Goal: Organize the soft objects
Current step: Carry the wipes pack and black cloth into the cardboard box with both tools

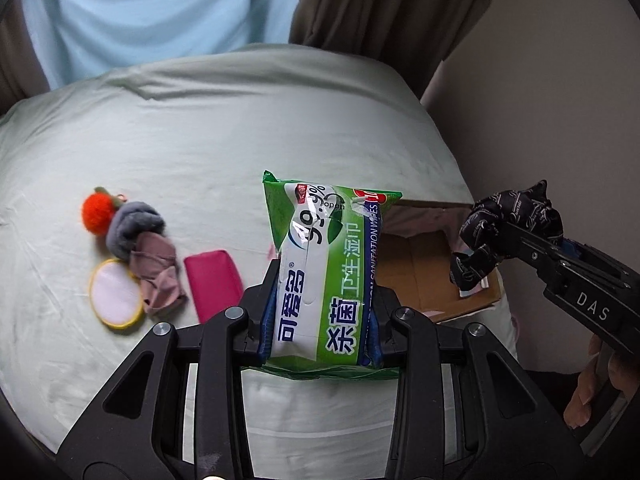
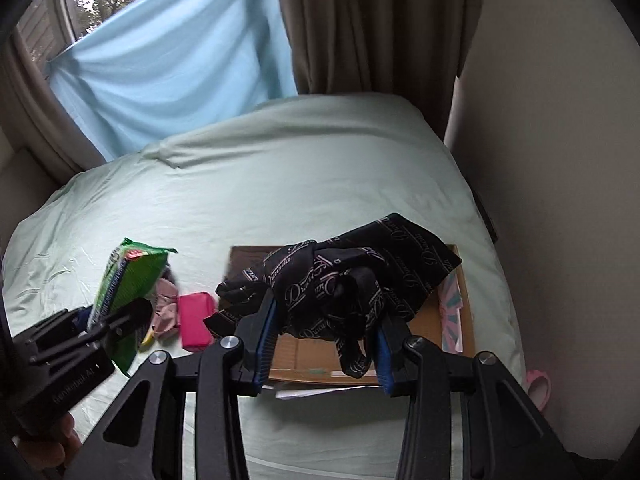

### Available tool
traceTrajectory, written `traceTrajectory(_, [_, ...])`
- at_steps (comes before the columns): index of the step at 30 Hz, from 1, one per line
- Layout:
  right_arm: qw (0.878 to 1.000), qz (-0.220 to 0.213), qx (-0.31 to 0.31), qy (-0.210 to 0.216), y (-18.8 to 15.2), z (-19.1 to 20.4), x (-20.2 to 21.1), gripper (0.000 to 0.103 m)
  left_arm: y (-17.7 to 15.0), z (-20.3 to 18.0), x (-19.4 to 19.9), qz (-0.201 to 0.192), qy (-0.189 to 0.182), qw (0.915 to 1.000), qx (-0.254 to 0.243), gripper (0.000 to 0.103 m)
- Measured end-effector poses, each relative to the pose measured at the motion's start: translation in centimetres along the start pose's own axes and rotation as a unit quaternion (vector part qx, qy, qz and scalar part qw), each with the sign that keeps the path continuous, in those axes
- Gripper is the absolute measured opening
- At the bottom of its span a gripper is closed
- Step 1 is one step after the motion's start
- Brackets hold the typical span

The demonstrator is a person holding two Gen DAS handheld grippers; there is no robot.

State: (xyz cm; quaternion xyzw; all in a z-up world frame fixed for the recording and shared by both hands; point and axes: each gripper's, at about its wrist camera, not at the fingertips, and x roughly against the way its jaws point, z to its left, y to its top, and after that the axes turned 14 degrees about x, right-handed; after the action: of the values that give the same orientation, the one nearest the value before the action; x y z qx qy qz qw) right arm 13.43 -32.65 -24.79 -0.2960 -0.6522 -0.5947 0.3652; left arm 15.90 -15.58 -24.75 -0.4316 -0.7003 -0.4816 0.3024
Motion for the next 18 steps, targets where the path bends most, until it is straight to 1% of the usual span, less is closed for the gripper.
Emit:
traceTrajectory(4, [0.999,0.039,-0.023,0.011,0.0,-2.3,-3.2,0.038,-0.4,-2.1,-4.4,0.041,0.011,0.999,-0.009,0.032])
traceTrajectory(6, [0.997,0.065,-0.027,0.014,0.1,-3.0,-5.4,0.038,-0.6,-2.5,-6.6,0.062,0.02,0.9978,-0.013,0.032])
traceTrajectory(10, [0.993,0.111,-0.032,0.023,0.4,-4.0,-9.4,0.038,-0.6,-2.7,-11.0,0.117,0.045,0.9921,0.0,0.032])
traceTrajectory(15, [0.985,0.158,-0.055,0.04,1.3,-4.7,-13.7,0.038,-0.1,-2.5,-13.6,0.148,0.058,0.9873,0.01,0.032])
traceTrajectory(18, [0.98,0.181,-0.069,0.048,1.4,-4.9,-15.7,0.038,0.1,-2.6,-15.3,0.163,0.068,0.9843,0.001,0.032])
